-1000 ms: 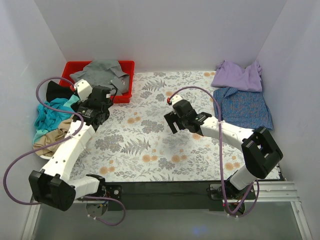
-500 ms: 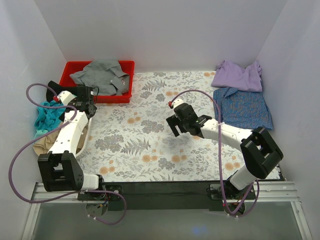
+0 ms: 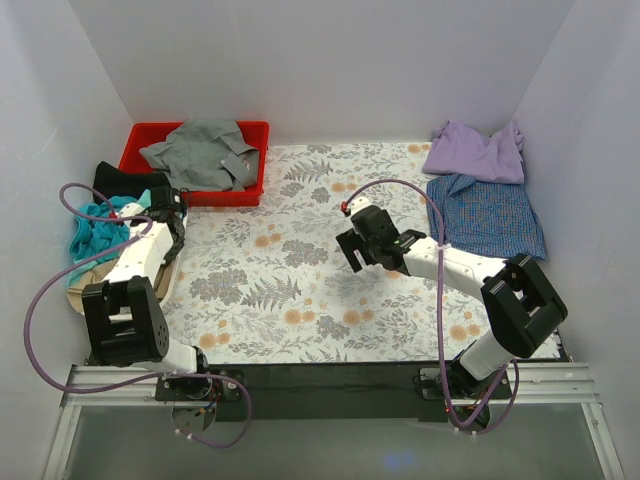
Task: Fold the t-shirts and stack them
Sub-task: Grab the tshirt from the pile, then move the tshirt to the center of the board
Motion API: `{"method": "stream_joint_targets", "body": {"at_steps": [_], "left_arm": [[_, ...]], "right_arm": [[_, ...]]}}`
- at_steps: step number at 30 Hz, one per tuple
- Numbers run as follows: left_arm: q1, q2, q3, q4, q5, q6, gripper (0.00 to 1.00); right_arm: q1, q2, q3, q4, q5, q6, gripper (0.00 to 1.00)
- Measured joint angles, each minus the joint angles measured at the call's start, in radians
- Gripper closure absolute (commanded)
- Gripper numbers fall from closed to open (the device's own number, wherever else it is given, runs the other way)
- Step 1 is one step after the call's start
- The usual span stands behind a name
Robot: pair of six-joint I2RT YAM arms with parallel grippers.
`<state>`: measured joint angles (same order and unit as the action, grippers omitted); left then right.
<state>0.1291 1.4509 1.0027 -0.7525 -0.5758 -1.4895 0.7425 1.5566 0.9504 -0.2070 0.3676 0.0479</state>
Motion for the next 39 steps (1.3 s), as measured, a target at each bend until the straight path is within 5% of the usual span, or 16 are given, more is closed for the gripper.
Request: {"method": "stream_joint_targets", "body": {"at_steps": [1,10,19,25,33,39], "left_arm": [[0.004,0.006,-0.001,0.003,0.007,-0.002,1.00],[0.010,-0.063,0.054,-0.008,0.116,0.092,1.00],[0.012,-0.291,0.537,0.030,0.360,0.301,1.00],[0.013,-0.340,0.712,0.068,0.695,0.371,1.00],[-0.081,-0.286,0.467,0.170,1.273,0.382,1.00],[-0.434,-0.119,0.180,0.181,1.414,0.409,1.00]], "right_arm": [[-0.002,0.000,0.000,0.000,0.000,0.000,0.01],[-0.010,-0.020,-0.033,0.008,-0.005,0.002,0.01],[-0.010,-0.010,-0.036,0.033,-0.039,0.016,0.02],[-0.010,-0.007,-0.043,0.040,-0.010,0.051,0.02],[-0.010,-0.230,-0.084,0.028,0.153,0.115,0.01],[-0.011,-0.426,-0.083,0.040,0.235,0.117,0.02]]}}
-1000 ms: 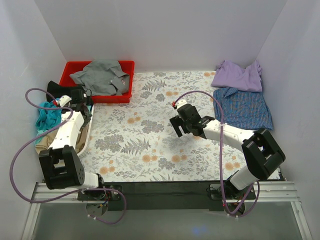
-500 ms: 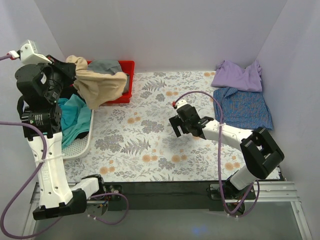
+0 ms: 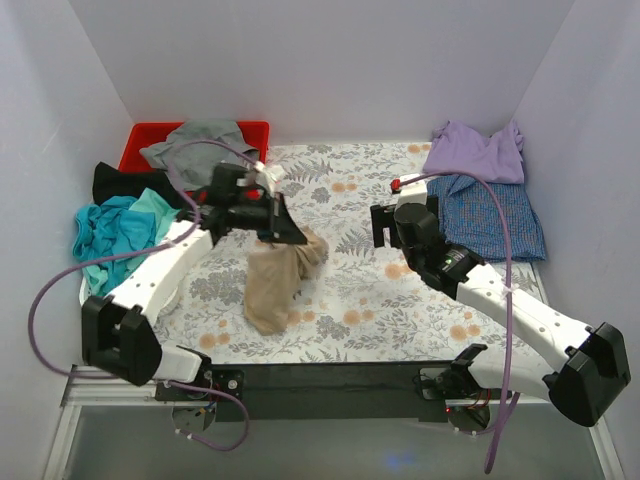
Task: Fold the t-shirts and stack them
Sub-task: Move the tshirt to the center of the board
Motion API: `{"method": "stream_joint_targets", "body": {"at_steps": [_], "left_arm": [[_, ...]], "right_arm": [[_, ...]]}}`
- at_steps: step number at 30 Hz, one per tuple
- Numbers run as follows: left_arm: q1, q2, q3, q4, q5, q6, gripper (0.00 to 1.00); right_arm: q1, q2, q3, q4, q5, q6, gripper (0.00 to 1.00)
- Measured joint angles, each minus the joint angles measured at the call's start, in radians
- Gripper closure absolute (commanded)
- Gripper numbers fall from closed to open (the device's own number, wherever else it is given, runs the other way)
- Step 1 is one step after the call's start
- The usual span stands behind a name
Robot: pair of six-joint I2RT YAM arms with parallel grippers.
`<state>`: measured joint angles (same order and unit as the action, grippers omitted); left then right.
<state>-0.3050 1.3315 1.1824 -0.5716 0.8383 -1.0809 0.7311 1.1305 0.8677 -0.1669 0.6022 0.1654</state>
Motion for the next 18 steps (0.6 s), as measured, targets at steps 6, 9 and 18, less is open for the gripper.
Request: {"method": "stream_joint_targets", "body": {"at_steps": [6,9,18], "left_arm": [[-0.292,0.277,0.019,0.072,-0.059,-0.016,0.91],[-0.367,0.414,0.124,0.087,-0.135,-0.007,0.34],[-0.364,0.258,0.066,0.090,-0.500,-0.044,0.05]], "right_arm": [[-0.002,-0.021,0.000,-0.021,0.050,0.027,0.02],[-0.002,-0.022,0.000,-0.053,0.108,0.045,0.02],[-0.016,0.029,0.063,-0.153,0.151,0.083,0.02]]}}
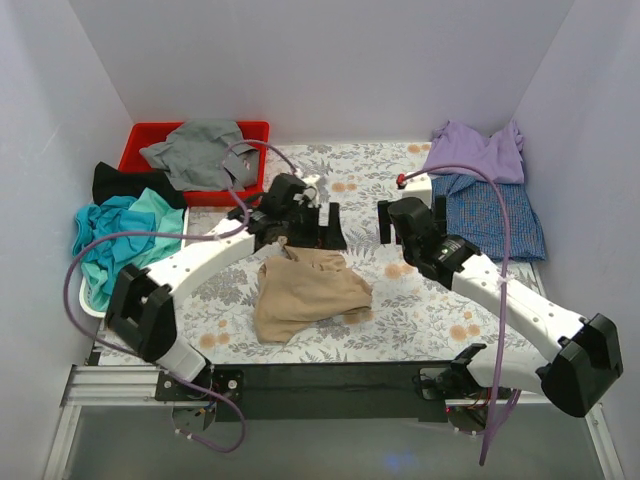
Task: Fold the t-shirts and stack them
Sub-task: Move the tshirt to the center of the board, then flatten the tshirt out
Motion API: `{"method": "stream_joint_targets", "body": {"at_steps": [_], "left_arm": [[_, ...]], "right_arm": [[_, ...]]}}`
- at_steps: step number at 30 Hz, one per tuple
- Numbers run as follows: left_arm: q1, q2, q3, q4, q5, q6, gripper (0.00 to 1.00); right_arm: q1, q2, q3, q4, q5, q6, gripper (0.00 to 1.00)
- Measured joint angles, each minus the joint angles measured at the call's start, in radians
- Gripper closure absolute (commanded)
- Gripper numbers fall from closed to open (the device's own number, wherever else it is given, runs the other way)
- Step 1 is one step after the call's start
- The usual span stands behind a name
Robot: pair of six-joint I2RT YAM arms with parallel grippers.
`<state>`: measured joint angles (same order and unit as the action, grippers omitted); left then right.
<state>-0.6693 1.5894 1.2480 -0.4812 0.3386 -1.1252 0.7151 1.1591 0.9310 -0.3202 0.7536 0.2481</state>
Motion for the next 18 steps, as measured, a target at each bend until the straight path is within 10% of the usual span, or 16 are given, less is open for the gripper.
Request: {"method": "stream_joint_targets", "body": {"at_steps": [8,18], "left_arm": [[0.303,-0.249,-0.150,0.066,-0.319,-0.074,0.04],[0.290,-0.135,-0.262,0.073,-0.332,-0.129,0.05]], "right_arm": [[-0.010,0.338,0.165,0.032,-0.310,-0.040,0.02],[-0.014,0.722,0.422,0.129,-0.655,-0.095,0.03]]}}
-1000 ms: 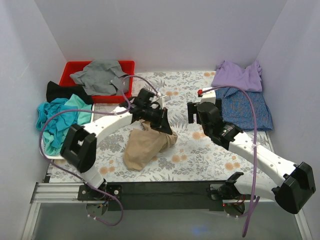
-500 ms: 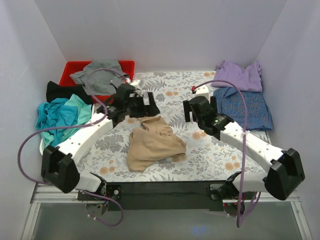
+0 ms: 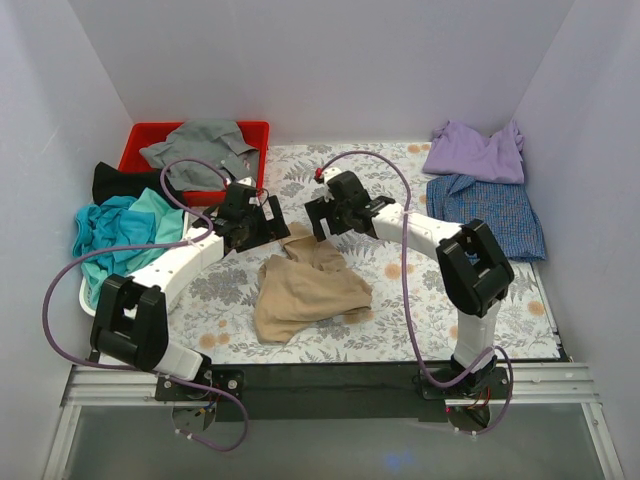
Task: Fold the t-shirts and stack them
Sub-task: Flatten the tshirt out
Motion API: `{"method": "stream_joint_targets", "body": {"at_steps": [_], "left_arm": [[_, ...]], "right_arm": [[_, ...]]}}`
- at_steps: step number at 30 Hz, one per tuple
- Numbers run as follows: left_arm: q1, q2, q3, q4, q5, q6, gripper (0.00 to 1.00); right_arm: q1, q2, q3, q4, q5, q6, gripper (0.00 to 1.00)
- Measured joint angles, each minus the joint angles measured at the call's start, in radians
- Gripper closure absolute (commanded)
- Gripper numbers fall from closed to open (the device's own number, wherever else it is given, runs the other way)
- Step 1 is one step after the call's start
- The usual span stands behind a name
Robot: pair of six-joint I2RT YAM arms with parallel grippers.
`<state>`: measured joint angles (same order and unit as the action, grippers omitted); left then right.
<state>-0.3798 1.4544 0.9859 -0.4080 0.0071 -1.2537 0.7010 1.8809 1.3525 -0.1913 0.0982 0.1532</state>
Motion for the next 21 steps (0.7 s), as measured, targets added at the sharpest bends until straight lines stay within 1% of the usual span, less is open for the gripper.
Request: {"method": "stream_joint_targets", "body": {"at_steps": [3,7,11,12,13,14,15,16,17,18,19,21], "left_arm": [[0.000,0.000,0.000,0.016,0.011,-0.004,0.05],[0.000,0.000,0.000,0.024,0.012,-0.004,0.05],[0.000,0.000,0.000,0.026,0.016,-0.004,0.05],[0.000,0.001,0.000,0.026,0.019,-0.003,0.05],[0.000,0.002,0.000,0.027,0.022,-0.003,0.05],[0.000,0.006,0.000,0.028,0.027,-0.002,0.05],[0.000,0.012,0.000,0.028,0.031,0.000,0.05],[0.000,0.020,0.000,0.027,0.034,0.000,0.05],[0.000,0.027,0.000,0.027,0.036,0.000,0.05],[0.000,0.035,0.000,0.027,0.037,0.001,0.05],[0.000,0.041,0.000,0.026,0.038,0.001,0.05],[0.000,0.046,0.000,0.026,0.039,0.001,0.05]], "right_arm": [[0.000,0.058,0.038,0.015,-0.074,-0.008,0.04],[-0.002,0.101,0.063,0.009,-0.139,-0.025,0.08],[-0.002,0.129,0.075,0.006,-0.175,-0.037,0.16],[-0.002,0.132,0.078,0.003,-0.182,-0.040,0.23],[-0.003,0.136,0.085,-0.002,-0.189,-0.048,0.27],[-0.006,0.140,0.094,-0.007,-0.195,-0.050,0.47],[-0.009,0.146,0.105,-0.013,-0.202,-0.060,0.60],[-0.014,0.150,0.112,-0.016,-0.207,-0.062,0.69],[-0.020,0.153,0.114,-0.016,-0.210,-0.061,0.83],[-0.026,0.153,0.114,-0.020,-0.209,-0.065,0.93],[-0.031,0.153,0.114,-0.024,-0.205,-0.061,0.99],[-0.047,0.152,0.114,-0.025,-0.200,-0.062,0.99]]}}
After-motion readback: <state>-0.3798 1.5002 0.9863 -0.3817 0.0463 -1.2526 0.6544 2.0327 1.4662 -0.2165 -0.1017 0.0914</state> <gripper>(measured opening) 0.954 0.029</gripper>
